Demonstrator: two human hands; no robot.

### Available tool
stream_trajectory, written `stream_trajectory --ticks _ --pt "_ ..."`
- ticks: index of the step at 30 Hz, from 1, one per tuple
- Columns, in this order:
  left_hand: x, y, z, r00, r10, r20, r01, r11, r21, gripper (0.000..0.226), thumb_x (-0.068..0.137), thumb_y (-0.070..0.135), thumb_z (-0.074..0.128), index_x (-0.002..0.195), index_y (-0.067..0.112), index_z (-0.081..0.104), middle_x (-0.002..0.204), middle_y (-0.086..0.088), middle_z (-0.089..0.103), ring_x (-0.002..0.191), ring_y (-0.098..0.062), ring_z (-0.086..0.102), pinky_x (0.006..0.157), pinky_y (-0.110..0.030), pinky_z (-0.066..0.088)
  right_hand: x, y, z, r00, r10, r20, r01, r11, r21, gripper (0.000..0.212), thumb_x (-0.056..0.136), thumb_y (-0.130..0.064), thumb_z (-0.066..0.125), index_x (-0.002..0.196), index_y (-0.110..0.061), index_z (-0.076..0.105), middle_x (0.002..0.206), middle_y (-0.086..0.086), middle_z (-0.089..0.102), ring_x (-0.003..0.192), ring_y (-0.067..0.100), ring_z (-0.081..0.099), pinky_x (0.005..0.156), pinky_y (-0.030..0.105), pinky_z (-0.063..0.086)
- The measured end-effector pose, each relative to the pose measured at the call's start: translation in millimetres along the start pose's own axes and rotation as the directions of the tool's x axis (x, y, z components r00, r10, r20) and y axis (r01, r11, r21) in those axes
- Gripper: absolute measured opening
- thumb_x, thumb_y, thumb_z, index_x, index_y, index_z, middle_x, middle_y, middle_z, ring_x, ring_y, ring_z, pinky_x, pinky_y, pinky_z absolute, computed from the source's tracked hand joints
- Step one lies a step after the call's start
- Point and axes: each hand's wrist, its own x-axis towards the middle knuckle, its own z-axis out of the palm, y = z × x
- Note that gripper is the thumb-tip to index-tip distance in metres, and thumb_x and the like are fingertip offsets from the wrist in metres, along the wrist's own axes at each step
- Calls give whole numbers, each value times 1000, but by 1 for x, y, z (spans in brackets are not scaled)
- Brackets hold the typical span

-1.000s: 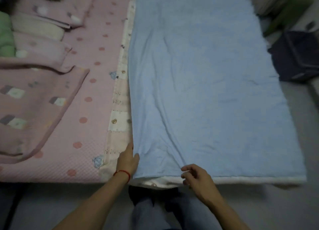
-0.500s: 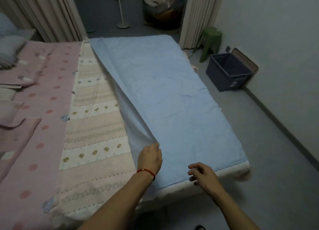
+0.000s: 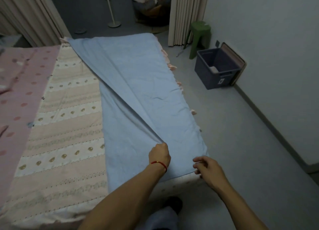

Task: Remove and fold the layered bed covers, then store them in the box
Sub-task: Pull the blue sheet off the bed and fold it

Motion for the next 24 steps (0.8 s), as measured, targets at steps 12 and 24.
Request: stream_trajectory --ticks 12,24 --pt "124 114 118 810 -301 502 351 937 -4 43 93 11 52 136 5 49 141 -19 51 125 -35 55 103 -40 49 191 -29 -155 932 -95 351 222 914 -340 15 99 -23 57 105 -34 65 97 -12 69 82 4 67 71 14 52" --pt "301 349 -15 941 -312 -129 149 727 -671 24 100 21 56 122 25 63 102 12 63 89 -4 61 75 -5 42 434 -120 -284 906 -202 371 247 966 -76 16 99 -17 58 110 -25 67 101 -4 72 88 11 69 79 30 58"
